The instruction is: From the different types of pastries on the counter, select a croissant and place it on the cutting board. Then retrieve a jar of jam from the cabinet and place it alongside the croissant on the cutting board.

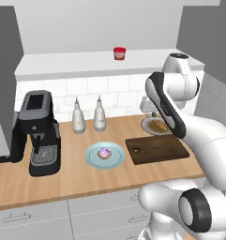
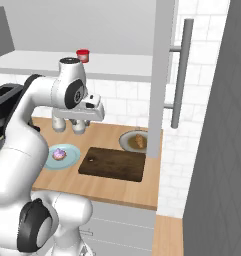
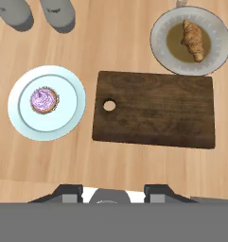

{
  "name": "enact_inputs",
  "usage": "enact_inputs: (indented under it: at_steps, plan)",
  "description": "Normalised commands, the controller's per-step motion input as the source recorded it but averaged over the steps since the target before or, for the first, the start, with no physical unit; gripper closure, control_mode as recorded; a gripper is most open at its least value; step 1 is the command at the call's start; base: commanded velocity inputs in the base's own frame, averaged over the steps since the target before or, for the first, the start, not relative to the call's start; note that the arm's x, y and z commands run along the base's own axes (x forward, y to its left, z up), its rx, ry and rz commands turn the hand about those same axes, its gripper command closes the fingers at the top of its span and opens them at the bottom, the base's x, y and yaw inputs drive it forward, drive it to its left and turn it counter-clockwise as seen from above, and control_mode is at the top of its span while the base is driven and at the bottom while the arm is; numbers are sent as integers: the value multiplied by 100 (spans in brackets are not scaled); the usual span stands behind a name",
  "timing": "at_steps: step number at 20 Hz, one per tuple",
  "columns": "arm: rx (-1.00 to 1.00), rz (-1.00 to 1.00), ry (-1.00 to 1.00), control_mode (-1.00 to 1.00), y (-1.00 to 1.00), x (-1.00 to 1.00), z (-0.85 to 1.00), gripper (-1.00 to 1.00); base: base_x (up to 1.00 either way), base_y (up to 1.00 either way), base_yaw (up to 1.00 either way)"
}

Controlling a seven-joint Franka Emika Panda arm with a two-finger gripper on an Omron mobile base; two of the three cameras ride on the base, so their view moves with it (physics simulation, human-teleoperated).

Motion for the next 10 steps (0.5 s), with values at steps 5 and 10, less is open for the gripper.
enact_inputs:
  at_steps: [5, 10]
  plan:
    - [0, -1, 0, -100, 0, -14, -33, -100, 0, 0, 0]
    - [0, -4, 3, -100, 0, -1, -64, -100, 0, 0, 0]
